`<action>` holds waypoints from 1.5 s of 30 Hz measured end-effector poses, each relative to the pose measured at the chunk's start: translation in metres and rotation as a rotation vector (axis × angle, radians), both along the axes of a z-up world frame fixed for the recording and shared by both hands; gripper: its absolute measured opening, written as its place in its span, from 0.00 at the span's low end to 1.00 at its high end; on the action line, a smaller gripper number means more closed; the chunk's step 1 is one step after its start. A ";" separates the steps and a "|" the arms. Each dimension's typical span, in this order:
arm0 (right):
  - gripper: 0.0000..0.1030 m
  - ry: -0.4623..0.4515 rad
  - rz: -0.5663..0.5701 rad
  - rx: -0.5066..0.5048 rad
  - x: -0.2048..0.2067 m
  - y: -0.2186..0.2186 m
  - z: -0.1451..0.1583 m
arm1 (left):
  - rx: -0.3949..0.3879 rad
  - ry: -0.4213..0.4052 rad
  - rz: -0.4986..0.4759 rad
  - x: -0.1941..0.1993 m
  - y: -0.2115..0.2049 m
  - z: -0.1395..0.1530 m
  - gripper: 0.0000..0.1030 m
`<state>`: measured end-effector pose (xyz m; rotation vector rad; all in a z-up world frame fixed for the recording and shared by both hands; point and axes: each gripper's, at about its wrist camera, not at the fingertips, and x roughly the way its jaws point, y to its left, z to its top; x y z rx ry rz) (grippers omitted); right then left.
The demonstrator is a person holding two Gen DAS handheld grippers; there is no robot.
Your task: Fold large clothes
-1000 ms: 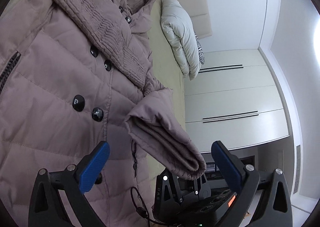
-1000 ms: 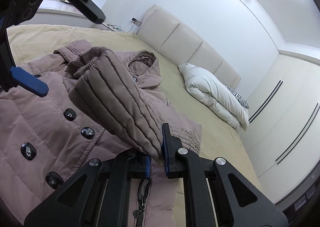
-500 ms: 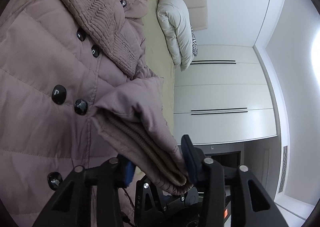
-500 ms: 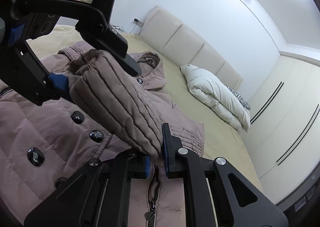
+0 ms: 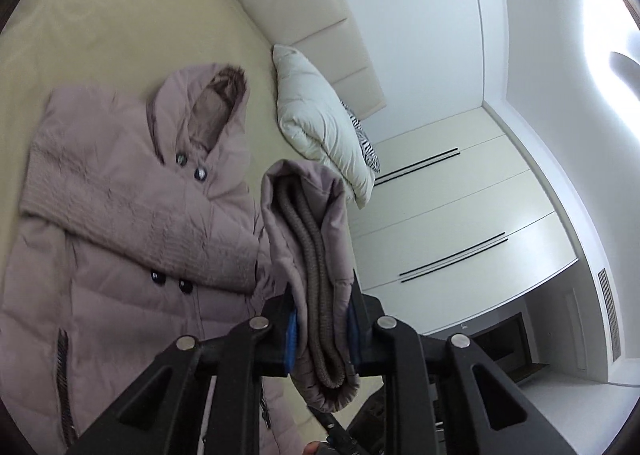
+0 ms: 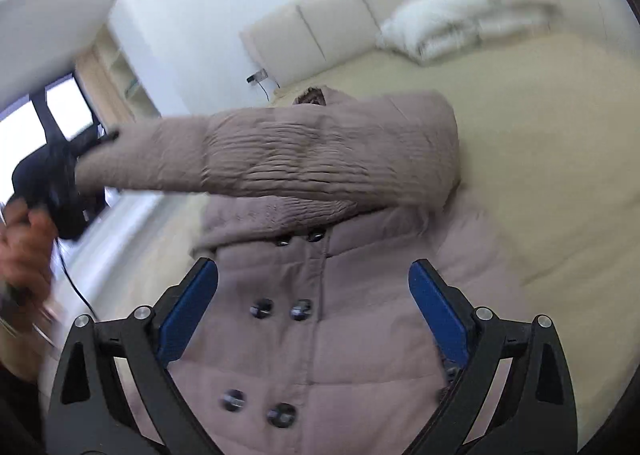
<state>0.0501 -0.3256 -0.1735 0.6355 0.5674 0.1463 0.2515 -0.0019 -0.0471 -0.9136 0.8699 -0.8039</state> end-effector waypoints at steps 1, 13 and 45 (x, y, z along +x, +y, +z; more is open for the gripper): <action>0.95 0.007 -0.008 0.223 0.007 -0.026 -0.015 | 0.008 -0.021 0.018 0.004 0.007 0.008 0.21; 0.95 0.071 -0.035 1.026 0.125 -0.079 -0.130 | 0.064 -0.070 0.120 0.042 0.043 0.029 0.21; 0.95 -0.027 -0.160 0.750 0.113 -0.168 -0.043 | 0.164 0.274 0.215 0.141 0.093 -0.202 0.25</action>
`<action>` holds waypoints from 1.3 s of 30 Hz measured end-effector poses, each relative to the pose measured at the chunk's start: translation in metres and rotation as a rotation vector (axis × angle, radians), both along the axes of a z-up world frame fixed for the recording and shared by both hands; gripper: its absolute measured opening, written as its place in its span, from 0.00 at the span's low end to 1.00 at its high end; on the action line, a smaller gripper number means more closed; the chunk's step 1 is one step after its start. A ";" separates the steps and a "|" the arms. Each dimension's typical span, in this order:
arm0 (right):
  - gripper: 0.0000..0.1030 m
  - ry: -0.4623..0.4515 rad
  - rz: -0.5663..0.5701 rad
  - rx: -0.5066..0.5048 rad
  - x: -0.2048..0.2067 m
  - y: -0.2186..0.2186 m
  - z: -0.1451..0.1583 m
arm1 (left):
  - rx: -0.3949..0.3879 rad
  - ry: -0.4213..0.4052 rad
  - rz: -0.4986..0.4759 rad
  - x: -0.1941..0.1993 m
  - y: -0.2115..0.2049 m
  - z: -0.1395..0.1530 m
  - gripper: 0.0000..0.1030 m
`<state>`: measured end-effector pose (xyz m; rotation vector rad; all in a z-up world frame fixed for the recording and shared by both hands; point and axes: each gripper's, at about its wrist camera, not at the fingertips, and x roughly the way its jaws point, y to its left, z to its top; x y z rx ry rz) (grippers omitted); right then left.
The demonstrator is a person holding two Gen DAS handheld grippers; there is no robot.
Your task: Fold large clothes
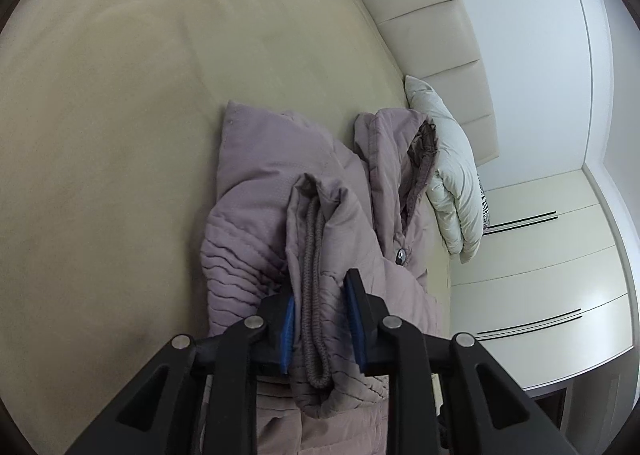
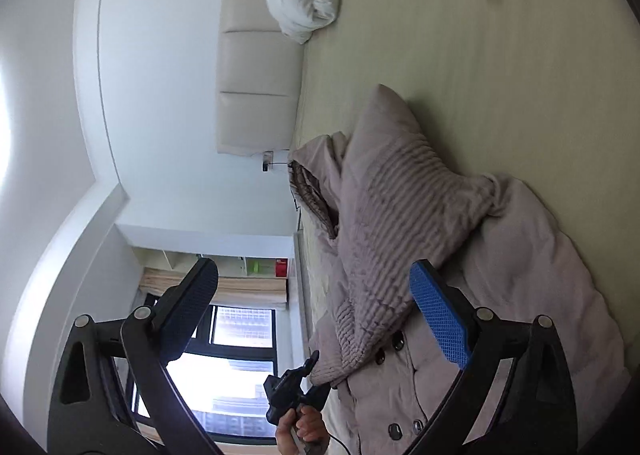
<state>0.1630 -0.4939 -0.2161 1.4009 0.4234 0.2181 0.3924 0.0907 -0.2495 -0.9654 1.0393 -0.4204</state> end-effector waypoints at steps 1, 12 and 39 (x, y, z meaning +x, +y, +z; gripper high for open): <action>0.95 -0.007 0.021 -0.028 0.014 0.006 0.009 | 0.001 -0.001 -0.001 0.000 0.000 -0.001 0.25; 0.91 0.128 0.085 -0.106 0.110 -0.008 -0.054 | 0.071 -0.025 -0.051 0.021 -0.006 -0.006 0.28; 0.93 0.301 0.170 -0.680 0.108 0.042 -0.032 | 0.636 -0.241 -0.166 0.008 -0.095 0.037 0.41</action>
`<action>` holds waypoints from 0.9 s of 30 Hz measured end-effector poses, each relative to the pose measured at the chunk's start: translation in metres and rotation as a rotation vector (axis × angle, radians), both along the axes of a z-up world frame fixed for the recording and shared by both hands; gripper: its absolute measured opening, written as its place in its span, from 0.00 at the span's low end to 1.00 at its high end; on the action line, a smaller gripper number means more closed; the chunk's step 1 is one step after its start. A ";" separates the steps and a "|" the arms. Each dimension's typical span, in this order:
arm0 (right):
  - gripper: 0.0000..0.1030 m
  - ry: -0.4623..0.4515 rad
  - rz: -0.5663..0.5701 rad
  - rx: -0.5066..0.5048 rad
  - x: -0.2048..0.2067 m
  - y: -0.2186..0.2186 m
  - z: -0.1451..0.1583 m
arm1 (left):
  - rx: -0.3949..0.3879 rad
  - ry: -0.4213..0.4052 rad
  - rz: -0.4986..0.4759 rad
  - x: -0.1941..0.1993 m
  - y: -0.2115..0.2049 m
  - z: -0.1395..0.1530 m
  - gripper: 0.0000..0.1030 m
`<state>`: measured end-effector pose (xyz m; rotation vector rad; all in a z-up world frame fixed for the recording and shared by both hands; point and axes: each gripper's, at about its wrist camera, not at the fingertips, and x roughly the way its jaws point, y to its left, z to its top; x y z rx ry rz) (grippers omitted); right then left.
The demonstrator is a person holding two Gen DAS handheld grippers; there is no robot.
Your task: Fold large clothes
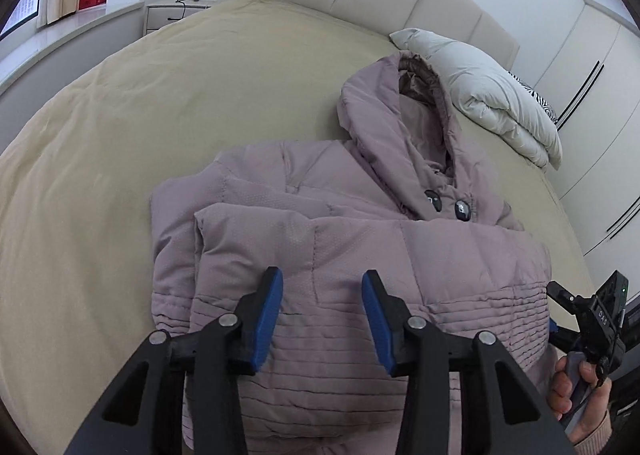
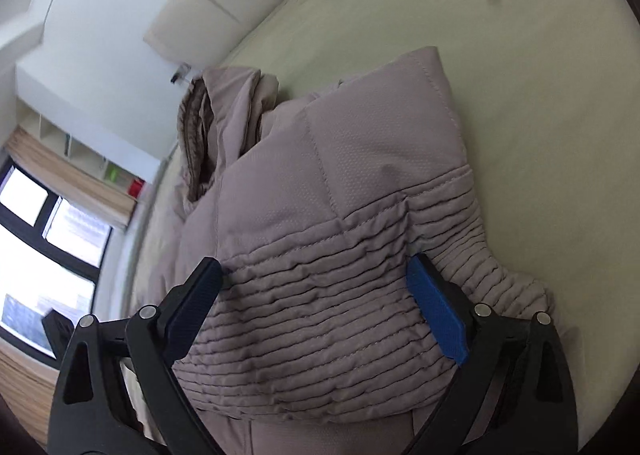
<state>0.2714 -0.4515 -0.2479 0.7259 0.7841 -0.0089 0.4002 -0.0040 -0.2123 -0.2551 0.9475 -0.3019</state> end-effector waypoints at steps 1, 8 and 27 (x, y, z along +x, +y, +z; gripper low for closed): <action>0.93 0.018 0.015 -0.024 0.001 0.002 0.003 | 0.011 -0.004 -0.006 -0.003 0.003 -0.001 0.40; 0.92 -0.033 0.060 -0.018 -0.004 0.018 0.031 | 0.017 -0.016 -0.002 -0.007 0.005 -0.007 0.40; 0.93 -0.074 0.121 -0.149 0.086 0.007 0.097 | -0.129 -0.088 -0.012 0.057 0.029 0.073 0.69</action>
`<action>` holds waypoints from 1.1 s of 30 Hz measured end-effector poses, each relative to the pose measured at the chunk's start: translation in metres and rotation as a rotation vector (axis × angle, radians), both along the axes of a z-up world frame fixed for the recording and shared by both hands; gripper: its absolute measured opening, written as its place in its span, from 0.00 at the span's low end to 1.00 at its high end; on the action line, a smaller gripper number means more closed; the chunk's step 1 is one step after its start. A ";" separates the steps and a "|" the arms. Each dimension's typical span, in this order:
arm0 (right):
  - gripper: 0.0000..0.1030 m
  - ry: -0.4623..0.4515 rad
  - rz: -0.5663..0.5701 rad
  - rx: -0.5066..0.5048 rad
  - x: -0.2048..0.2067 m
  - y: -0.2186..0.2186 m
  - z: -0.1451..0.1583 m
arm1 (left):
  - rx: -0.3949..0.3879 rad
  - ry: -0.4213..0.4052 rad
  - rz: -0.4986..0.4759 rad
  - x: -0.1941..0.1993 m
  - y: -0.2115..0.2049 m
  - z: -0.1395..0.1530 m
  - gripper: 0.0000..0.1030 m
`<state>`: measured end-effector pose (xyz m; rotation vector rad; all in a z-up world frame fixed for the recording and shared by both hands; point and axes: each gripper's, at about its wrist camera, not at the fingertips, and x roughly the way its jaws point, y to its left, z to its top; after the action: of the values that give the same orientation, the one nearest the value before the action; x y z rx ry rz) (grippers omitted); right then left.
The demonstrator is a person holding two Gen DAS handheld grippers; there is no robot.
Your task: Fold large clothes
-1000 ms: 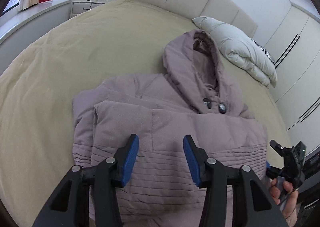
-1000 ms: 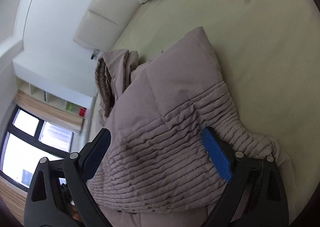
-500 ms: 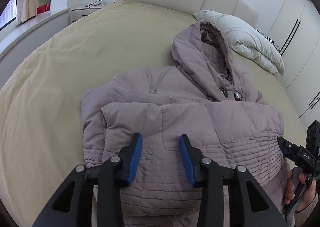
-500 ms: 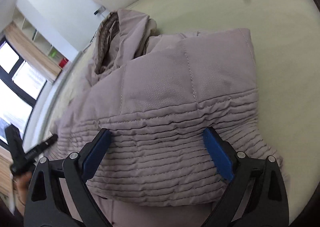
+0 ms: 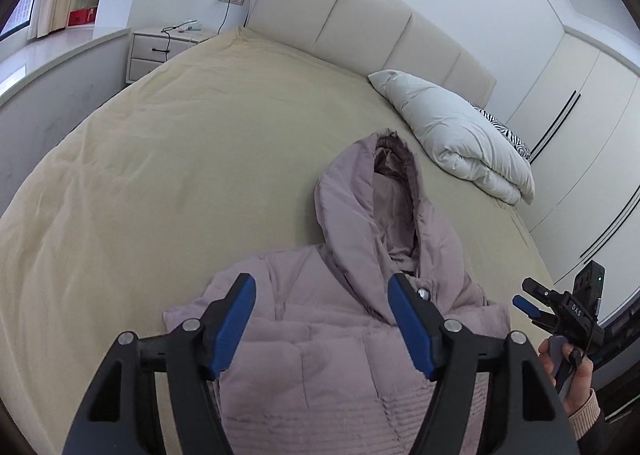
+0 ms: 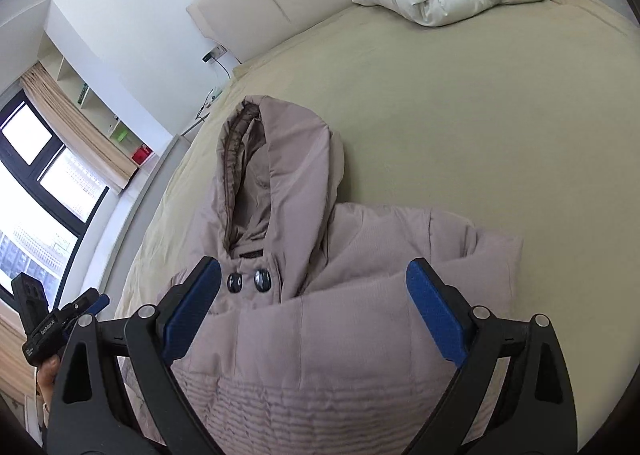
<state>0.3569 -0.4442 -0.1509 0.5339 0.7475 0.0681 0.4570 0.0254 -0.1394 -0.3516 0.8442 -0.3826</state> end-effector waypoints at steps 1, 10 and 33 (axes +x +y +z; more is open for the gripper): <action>0.93 -0.004 -0.002 0.004 0.008 -0.002 0.002 | -0.019 0.025 0.003 0.011 0.002 -0.001 0.69; 0.93 0.010 0.025 0.035 0.102 -0.009 0.000 | -0.107 0.192 -0.020 0.104 -0.028 -0.019 0.73; 0.73 0.248 0.117 -0.160 0.257 0.059 -0.061 | -0.003 0.298 0.000 0.191 -0.127 -0.100 0.54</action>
<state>0.6136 -0.3851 -0.2122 0.3484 1.0174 0.0507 0.6481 -0.1018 -0.2397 -0.4181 1.1346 -0.3359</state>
